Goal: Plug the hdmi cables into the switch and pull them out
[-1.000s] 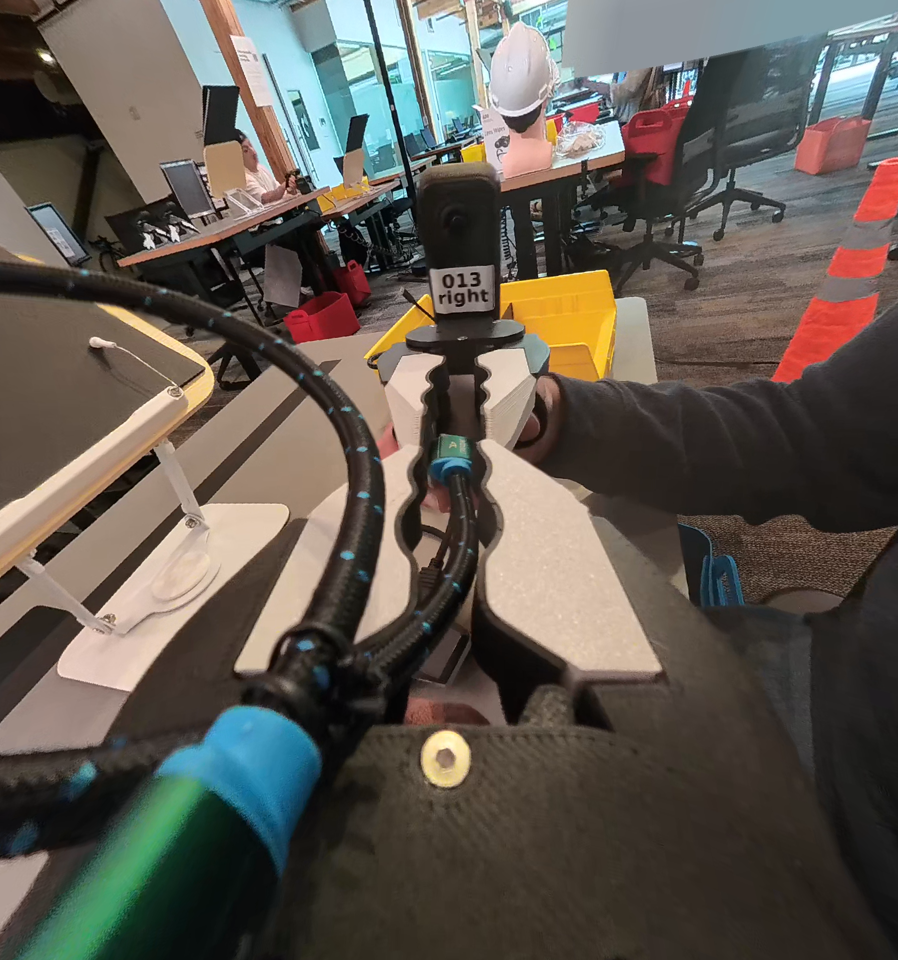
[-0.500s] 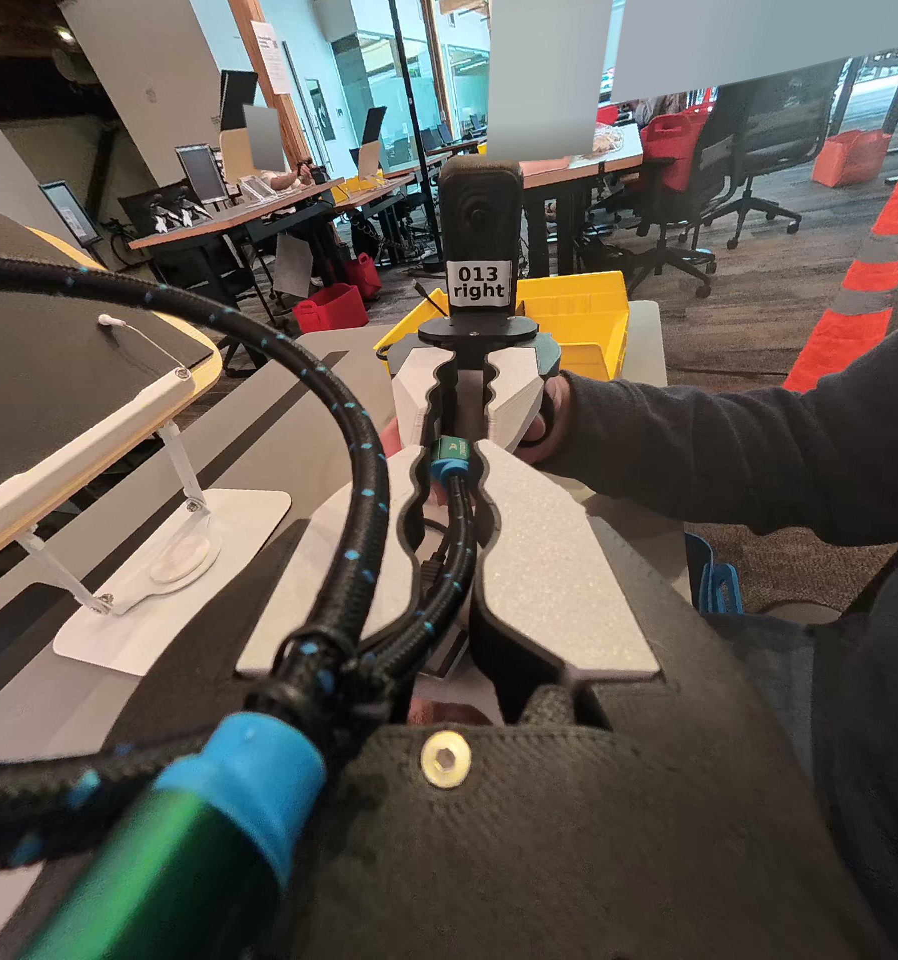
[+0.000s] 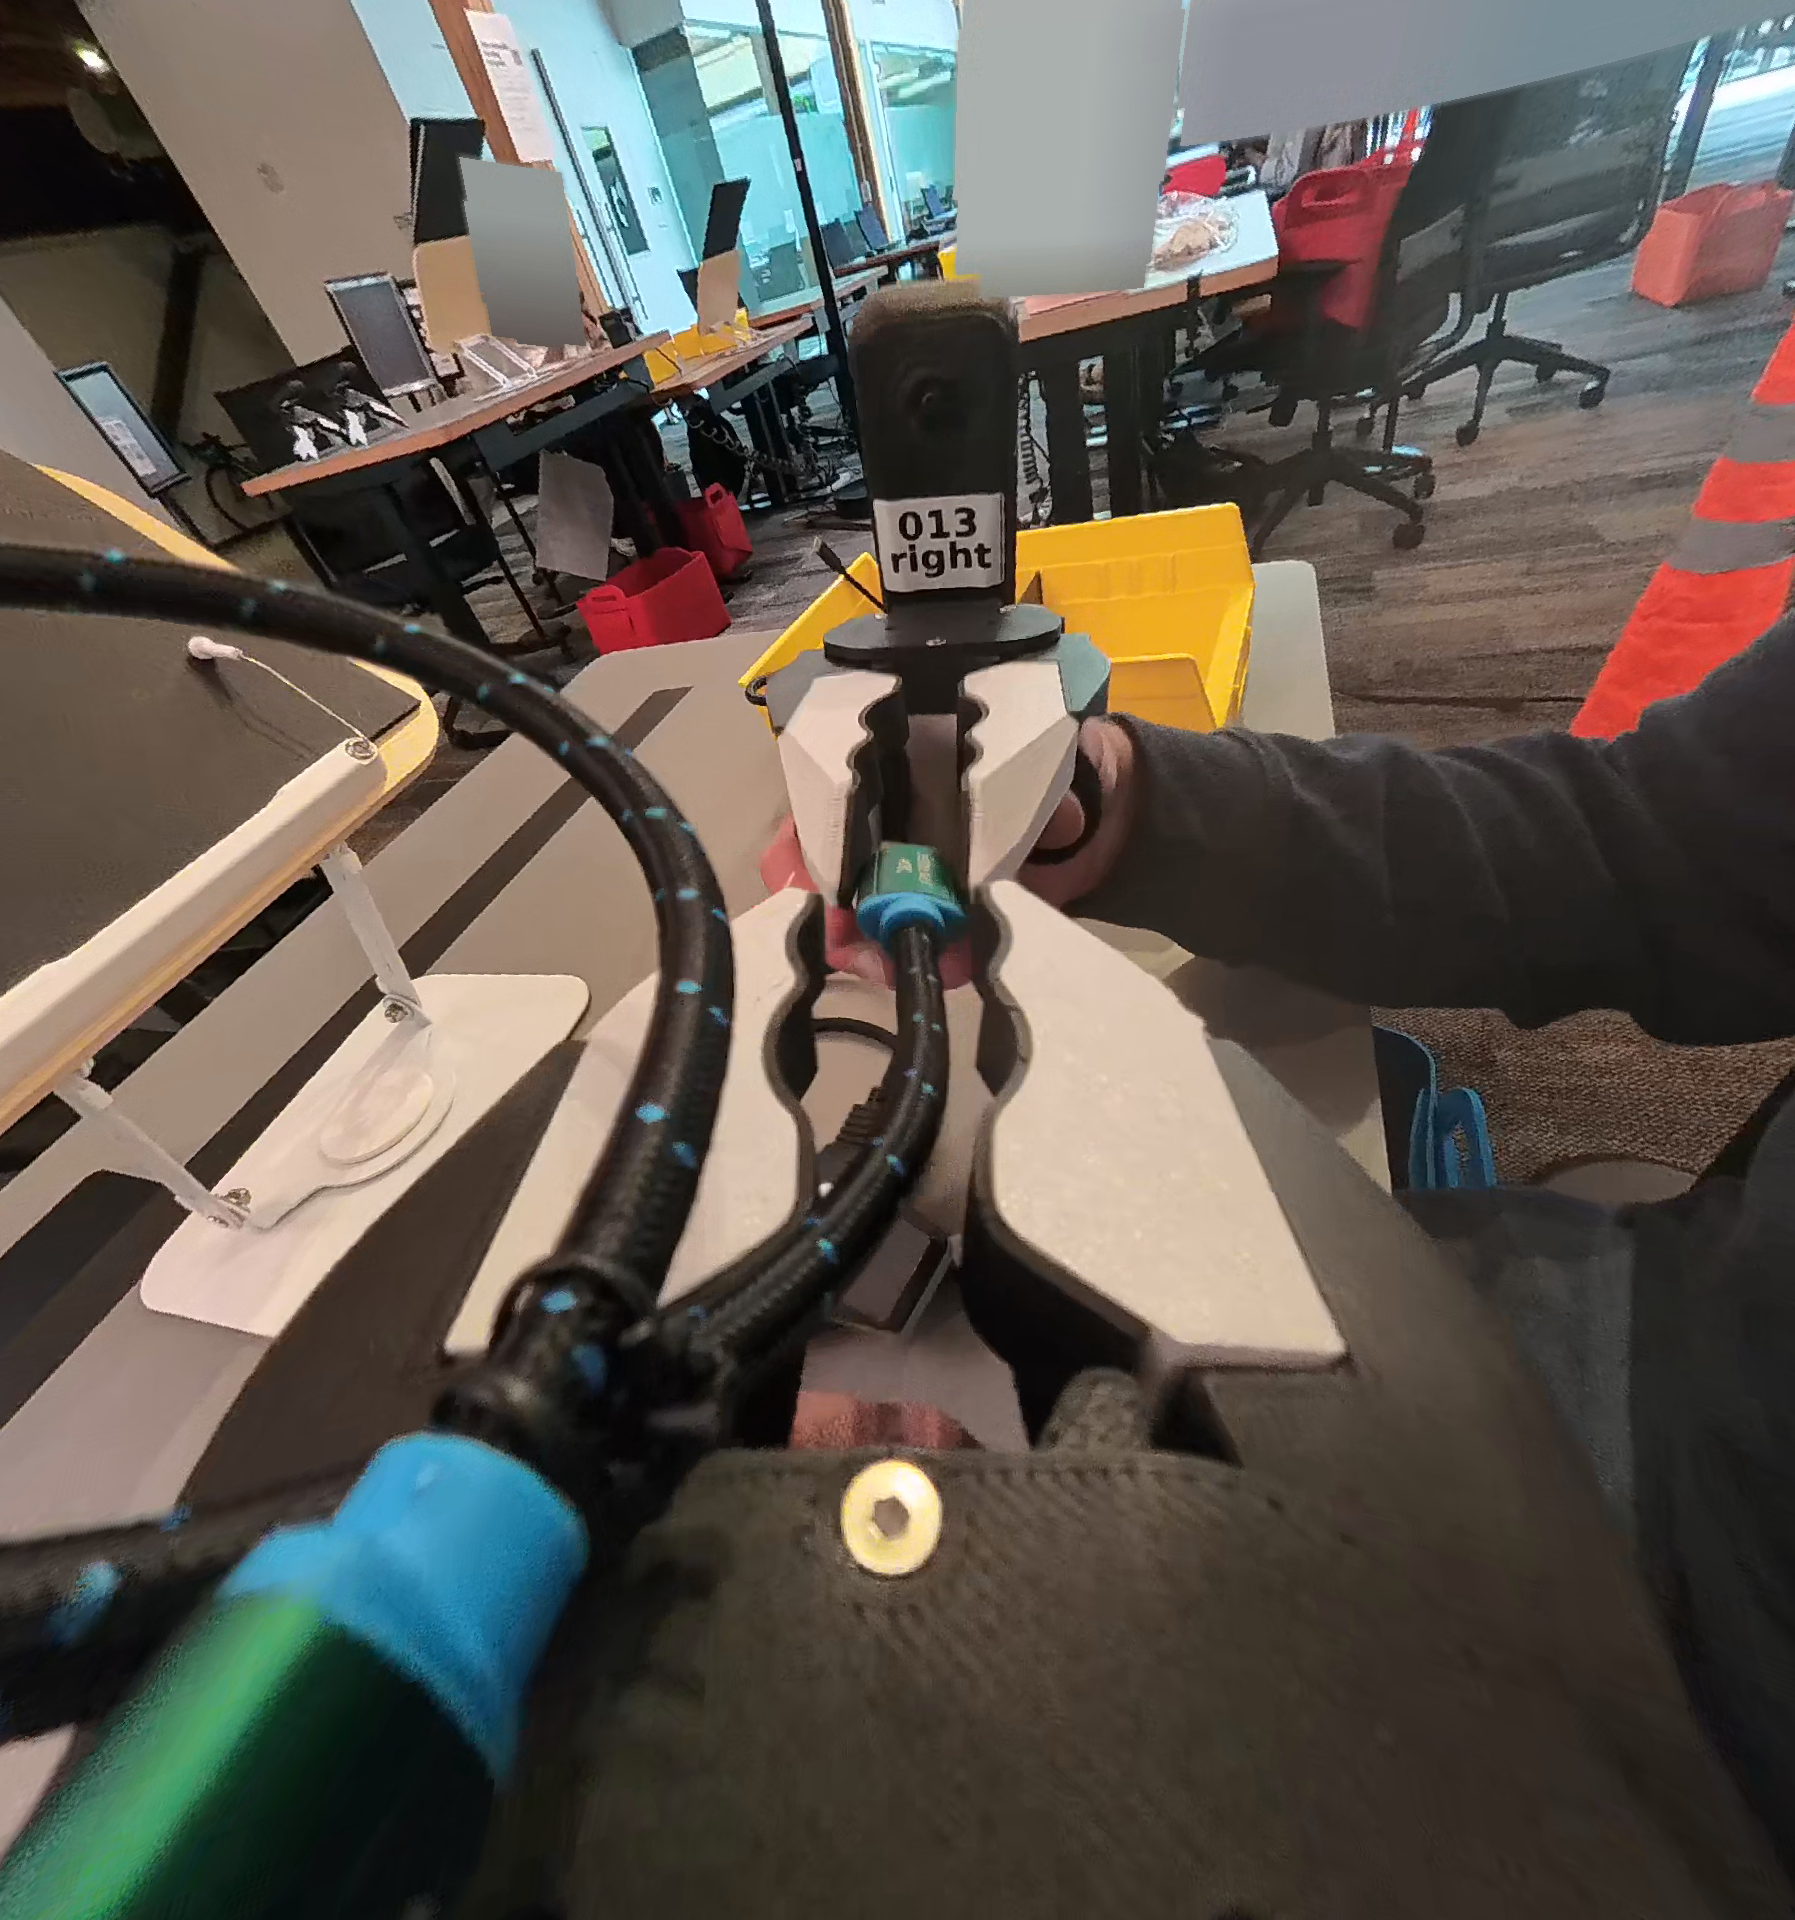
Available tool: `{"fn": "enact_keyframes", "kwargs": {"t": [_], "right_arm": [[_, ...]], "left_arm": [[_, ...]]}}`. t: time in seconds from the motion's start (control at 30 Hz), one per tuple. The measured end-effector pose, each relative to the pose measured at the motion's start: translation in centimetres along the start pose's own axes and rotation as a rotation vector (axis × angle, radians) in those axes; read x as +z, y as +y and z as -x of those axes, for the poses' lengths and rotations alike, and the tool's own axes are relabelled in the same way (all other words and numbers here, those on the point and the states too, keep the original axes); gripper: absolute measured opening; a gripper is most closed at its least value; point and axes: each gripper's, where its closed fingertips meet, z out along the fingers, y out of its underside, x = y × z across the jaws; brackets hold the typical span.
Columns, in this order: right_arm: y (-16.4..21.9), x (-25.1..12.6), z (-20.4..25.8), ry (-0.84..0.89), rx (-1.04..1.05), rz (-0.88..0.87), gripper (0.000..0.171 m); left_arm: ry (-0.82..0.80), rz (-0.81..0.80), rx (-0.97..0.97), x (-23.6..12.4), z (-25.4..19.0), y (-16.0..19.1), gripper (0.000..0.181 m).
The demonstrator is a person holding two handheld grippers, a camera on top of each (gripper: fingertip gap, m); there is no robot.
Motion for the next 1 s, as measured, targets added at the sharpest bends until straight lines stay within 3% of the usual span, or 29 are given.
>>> {"fn": "enact_keyframes", "kwargs": {"t": [0.57, 0.8, 1.0], "right_arm": [[0.2, -0.1, 0.2, -0.007, -0.007, 0.008, 0.019], [0.3, -0.7, -0.5, 0.031, -0.021, 0.024, 0.027], [3.0, -2.5, -2.7, 0.166, -0.121, 0.219, 0.034]], "left_arm": [[0.011, 0.005, 0.019, 0.2, -0.4, 0.2, 0.019], [0.005, 0.004, 0.02, -0.2, -0.1, 0.0, 0.019], [-0.013, 0.024, 0.026, -0.8, 0.6, 0.2, 0.019]]}}
